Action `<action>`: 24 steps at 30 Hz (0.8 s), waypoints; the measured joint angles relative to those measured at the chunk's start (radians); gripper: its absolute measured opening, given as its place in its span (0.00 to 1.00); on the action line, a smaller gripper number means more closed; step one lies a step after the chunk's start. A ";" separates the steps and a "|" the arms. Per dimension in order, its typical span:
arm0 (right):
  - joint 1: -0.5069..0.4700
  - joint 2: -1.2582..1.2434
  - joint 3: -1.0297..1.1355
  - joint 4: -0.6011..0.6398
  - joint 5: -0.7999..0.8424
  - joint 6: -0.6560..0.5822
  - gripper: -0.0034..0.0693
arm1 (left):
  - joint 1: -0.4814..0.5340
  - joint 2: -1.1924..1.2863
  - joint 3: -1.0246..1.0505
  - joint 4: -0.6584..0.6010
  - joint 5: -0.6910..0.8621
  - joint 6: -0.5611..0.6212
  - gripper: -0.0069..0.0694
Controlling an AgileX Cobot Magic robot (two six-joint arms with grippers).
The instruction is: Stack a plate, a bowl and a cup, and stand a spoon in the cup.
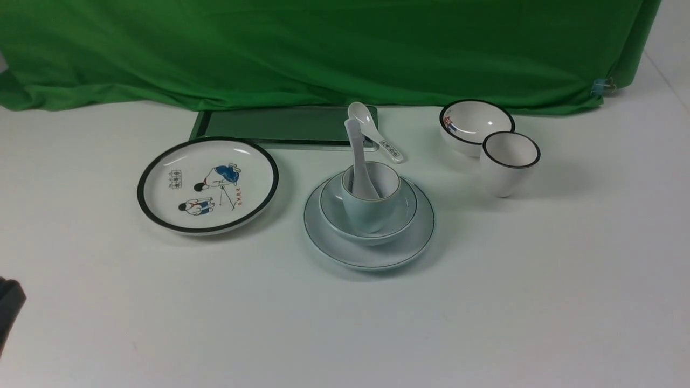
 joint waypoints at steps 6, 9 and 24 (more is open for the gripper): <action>0.000 0.000 0.000 0.000 0.001 0.000 0.18 | 0.108 -0.083 0.143 -0.224 -0.033 0.157 0.05; 0.000 0.000 0.000 0.000 0.001 0.000 0.19 | 0.111 -0.087 0.145 -0.266 0.061 0.199 0.05; 0.000 0.000 0.000 0.000 0.000 0.000 0.26 | 0.105 -0.087 0.149 -0.338 0.074 0.331 0.05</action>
